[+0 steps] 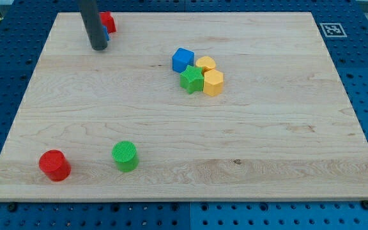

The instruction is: Push red circle into right side of red star

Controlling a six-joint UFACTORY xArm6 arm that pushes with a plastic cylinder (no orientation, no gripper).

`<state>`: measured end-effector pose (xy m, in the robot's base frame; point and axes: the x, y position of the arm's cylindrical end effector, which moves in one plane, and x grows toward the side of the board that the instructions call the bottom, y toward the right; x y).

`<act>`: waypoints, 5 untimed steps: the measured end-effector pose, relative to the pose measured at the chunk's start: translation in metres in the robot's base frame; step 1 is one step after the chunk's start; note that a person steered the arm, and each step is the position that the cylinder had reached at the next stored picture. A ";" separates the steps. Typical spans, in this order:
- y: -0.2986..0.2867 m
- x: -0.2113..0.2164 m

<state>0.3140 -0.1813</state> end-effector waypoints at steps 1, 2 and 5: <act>-0.001 0.046; -0.028 0.104; -0.052 0.305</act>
<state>0.6186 -0.2336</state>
